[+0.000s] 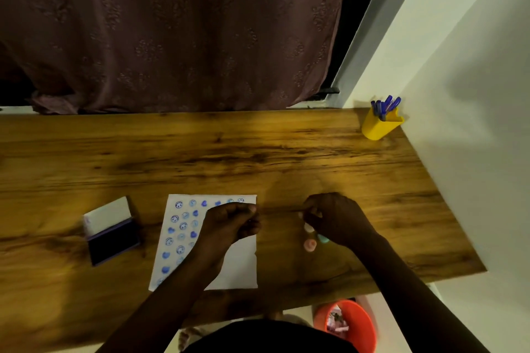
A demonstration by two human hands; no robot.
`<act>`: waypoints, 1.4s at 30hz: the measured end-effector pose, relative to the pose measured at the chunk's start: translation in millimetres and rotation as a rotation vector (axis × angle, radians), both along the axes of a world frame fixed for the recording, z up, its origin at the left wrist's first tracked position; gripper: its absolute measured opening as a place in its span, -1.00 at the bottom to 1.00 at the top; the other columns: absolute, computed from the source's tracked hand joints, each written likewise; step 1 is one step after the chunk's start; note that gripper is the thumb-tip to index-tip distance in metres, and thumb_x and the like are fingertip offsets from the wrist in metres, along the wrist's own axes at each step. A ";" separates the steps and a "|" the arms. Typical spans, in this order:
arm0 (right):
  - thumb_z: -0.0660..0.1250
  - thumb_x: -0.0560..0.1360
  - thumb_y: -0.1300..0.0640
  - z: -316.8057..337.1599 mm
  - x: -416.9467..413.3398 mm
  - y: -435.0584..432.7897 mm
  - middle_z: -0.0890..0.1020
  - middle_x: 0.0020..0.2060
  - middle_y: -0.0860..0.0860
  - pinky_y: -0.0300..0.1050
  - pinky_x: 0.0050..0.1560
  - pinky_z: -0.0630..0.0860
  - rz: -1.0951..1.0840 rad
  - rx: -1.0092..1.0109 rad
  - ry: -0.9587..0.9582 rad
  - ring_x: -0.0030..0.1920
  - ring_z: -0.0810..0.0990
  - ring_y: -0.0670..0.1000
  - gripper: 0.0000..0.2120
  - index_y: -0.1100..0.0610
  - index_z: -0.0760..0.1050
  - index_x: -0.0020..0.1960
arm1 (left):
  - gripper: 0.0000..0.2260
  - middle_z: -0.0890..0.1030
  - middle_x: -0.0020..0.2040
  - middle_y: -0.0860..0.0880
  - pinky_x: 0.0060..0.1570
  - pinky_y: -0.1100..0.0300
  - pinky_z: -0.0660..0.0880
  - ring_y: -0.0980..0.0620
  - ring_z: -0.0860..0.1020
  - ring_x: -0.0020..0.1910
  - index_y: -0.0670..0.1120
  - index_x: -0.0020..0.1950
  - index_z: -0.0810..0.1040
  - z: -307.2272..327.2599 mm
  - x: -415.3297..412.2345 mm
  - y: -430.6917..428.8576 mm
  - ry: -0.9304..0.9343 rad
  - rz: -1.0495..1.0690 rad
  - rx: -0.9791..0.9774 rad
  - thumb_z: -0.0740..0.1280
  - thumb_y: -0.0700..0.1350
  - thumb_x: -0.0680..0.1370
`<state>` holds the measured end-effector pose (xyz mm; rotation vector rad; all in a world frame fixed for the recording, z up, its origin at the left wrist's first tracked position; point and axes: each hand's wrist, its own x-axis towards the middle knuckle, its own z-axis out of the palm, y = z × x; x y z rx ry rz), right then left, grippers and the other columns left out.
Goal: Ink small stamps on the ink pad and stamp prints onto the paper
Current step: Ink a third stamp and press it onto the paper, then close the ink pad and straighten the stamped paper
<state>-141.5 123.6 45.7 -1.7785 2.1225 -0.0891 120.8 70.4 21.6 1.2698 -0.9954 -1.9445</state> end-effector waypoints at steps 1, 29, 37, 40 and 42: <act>0.33 0.54 -0.17 2.0 3.6 -3.8 0.72 -0.20 -0.22 -0.12 -0.14 0.63 -0.006 -0.018 -0.025 -0.15 0.68 -0.19 -0.86 -0.17 0.62 -0.01 | -0.89 0.78 -0.03 -0.20 -0.04 0.13 0.70 -0.17 0.76 0.00 -0.12 0.05 0.75 0.8 2.9 -1.0 -0.013 0.016 0.001 0.46 -0.16 0.57; 0.44 0.57 0.04 -10.2 232.6 -97.9 0.78 -0.03 -0.10 -0.26 0.03 0.60 0.136 -0.131 -0.572 -0.04 0.71 -0.16 -0.87 0.02 0.74 0.04 | -0.80 0.73 0.12 -0.20 0.12 -0.17 0.66 -0.20 0.71 0.12 -0.17 0.22 0.63 -5.4 200.6 -0.7 -0.177 0.446 -0.220 0.40 -0.23 0.60; 0.53 0.51 0.01 -23.3 284.6 -114.0 0.75 0.09 -0.02 -0.32 0.04 0.55 0.127 -0.001 -0.594 0.10 0.70 -0.07 -0.66 0.11 0.68 0.23 | -0.72 0.70 0.11 -0.02 -0.16 0.32 0.62 0.14 0.70 0.02 0.09 0.22 0.64 -29.4 259.4 -11.6 -0.351 0.528 -0.307 0.42 -0.22 0.59; 0.55 0.47 -0.05 -28.9 302.1 -119.5 0.70 0.21 0.00 -0.31 0.02 0.47 0.164 0.100 -0.540 0.20 0.66 -0.02 -0.46 0.11 0.57 0.38 | -0.64 0.68 -0.02 0.07 -0.32 0.43 0.56 0.23 0.71 -0.11 0.17 0.17 0.62 -36.4 275.8 -22.7 -0.409 0.520 -0.325 0.38 -0.28 0.57; 0.50 0.52 -0.04 -32.8 314.5 -123.9 0.68 0.24 0.01 -0.23 0.09 0.46 0.167 0.100 -0.497 0.23 0.65 0.02 -0.51 0.12 0.56 0.38 | -0.59 0.68 -0.03 0.01 -0.37 0.45 0.54 0.21 0.72 -0.18 -0.07 0.38 0.53 -42.3 284.6 -32.4 -0.414 0.519 -0.262 0.36 -0.34 0.56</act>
